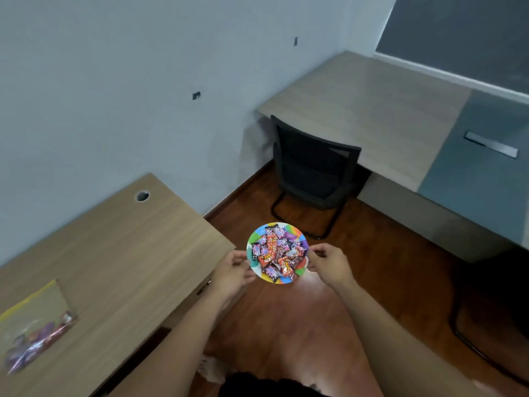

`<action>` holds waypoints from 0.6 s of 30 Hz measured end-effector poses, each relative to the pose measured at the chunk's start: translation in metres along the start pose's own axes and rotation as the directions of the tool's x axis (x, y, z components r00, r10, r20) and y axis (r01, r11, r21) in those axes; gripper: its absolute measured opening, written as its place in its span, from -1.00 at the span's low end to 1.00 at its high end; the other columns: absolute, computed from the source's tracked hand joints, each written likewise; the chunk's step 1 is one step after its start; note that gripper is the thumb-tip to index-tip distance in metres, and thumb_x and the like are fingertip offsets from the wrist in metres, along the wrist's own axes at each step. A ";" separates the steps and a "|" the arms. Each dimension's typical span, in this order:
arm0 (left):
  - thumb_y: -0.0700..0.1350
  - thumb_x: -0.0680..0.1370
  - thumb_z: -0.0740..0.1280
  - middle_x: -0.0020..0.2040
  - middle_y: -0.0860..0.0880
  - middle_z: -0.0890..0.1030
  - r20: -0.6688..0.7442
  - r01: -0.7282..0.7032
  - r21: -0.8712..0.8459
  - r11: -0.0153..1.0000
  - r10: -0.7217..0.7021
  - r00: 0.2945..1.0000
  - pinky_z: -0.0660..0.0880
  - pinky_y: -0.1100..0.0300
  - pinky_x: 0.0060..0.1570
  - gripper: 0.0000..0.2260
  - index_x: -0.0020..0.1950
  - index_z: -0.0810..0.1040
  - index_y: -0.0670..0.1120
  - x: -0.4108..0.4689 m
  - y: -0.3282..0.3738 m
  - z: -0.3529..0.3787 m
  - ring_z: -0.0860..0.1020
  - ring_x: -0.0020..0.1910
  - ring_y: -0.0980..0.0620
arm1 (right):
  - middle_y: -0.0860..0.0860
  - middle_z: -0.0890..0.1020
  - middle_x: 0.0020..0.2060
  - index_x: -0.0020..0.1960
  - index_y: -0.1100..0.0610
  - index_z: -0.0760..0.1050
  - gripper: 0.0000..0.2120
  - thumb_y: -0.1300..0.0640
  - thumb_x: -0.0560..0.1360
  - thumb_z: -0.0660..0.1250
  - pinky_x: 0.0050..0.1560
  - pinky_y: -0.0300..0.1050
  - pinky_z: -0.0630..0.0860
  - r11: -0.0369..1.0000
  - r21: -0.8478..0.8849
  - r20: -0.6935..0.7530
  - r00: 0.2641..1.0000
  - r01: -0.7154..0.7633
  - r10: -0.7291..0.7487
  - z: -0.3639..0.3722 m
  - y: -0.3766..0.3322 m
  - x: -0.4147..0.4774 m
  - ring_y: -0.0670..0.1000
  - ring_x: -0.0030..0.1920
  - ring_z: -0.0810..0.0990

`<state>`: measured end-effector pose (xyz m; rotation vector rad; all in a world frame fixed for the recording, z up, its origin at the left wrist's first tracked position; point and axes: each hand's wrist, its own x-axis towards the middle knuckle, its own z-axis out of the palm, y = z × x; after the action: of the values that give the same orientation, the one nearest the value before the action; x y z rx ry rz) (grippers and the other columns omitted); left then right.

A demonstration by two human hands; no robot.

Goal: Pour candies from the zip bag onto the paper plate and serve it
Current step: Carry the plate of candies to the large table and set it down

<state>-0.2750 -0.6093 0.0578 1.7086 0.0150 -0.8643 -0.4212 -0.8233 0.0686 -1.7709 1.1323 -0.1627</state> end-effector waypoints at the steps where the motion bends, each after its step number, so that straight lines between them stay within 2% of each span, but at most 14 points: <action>1: -0.21 0.69 0.35 0.21 -0.15 0.66 0.020 -0.010 0.014 1.000 0.010 1.000 0.73 0.02 0.03 -0.88 0.22 0.59 -0.11 -0.003 0.002 0.017 0.77 0.06 -0.16 | -0.06 0.79 -0.22 0.04 0.03 0.70 -0.91 0.04 0.63 0.44 -0.21 -0.18 0.74 1.000 0.006 -0.020 1.000 -0.002 0.002 -0.017 0.010 -0.001 -0.14 -0.29 0.78; 4: -0.18 0.69 0.36 0.20 -0.11 0.67 0.066 -0.028 0.082 0.996 0.022 0.998 0.74 0.08 -0.02 -0.88 0.22 0.60 -0.08 -0.007 0.008 0.064 0.78 0.02 -0.08 | -0.03 0.80 -0.21 0.04 0.04 0.70 -0.90 0.04 0.63 0.44 -0.07 -0.03 0.78 0.998 0.057 -0.047 0.998 -0.027 0.030 -0.062 0.037 -0.005 -0.06 -0.23 0.80; 6: -0.18 0.69 0.37 0.19 -0.11 0.67 0.105 -0.041 0.120 0.992 0.029 0.994 0.74 0.08 -0.02 -0.86 0.24 0.60 -0.09 -0.008 0.014 0.095 0.78 0.01 -0.07 | -0.02 0.80 -0.20 0.04 0.04 0.69 -0.91 0.04 0.63 0.44 -0.04 -0.02 0.78 0.995 0.087 -0.072 0.996 -0.049 0.055 -0.091 0.052 -0.007 -0.04 -0.20 0.80; 8: -0.19 0.69 0.37 0.19 -0.12 0.68 0.141 -0.054 0.156 0.986 0.031 0.989 0.74 0.05 0.00 -0.85 0.26 0.61 -0.10 -0.007 0.022 0.127 0.78 -0.01 -0.07 | -0.02 0.80 -0.20 0.03 0.05 0.69 -0.91 0.05 0.62 0.45 -0.09 -0.10 0.76 0.992 0.113 -0.109 0.991 -0.064 0.077 -0.120 0.066 -0.007 -0.05 -0.19 0.80; 11: -0.20 0.69 0.36 0.16 -0.11 0.69 0.203 -0.075 0.200 0.977 0.033 0.979 0.74 0.02 0.03 -0.84 0.26 0.61 -0.11 -0.005 0.035 0.173 0.78 -0.01 -0.07 | -0.02 0.80 -0.21 0.02 0.09 0.71 -0.89 0.06 0.61 0.47 -0.27 -0.29 0.64 0.985 0.150 -0.178 0.978 -0.083 0.109 -0.158 0.087 -0.005 -0.08 -0.22 0.78; 13: -0.19 0.69 0.36 0.15 -0.11 0.70 0.249 -0.086 0.222 0.971 0.028 0.968 0.74 -0.02 0.06 -0.85 0.26 0.61 -0.10 -0.002 0.044 0.203 0.78 0.00 -0.07 | -0.02 0.80 -0.19 0.02 0.10 0.71 -0.90 0.07 0.61 0.47 -0.33 -0.32 0.60 0.978 0.175 -0.212 0.966 -0.110 0.146 -0.179 0.101 -0.003 -0.08 -0.23 0.78; 18: -0.20 0.69 0.35 0.17 -0.14 0.69 0.355 -0.108 0.272 0.956 0.005 0.935 0.73 -0.06 0.10 -0.81 0.31 0.60 -0.14 0.019 0.060 0.276 0.77 0.02 -0.12 | -0.08 0.79 -0.15 -0.02 0.00 0.72 -0.92 0.01 0.56 0.49 -0.07 -0.02 0.72 0.967 0.196 -0.291 0.932 -0.164 0.217 -0.226 0.137 0.020 -0.05 -0.11 0.77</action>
<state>-0.3814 -0.8710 0.0799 1.7866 -0.4198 -1.1619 -0.6209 -0.9977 0.0681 -1.5071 1.4649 -0.4188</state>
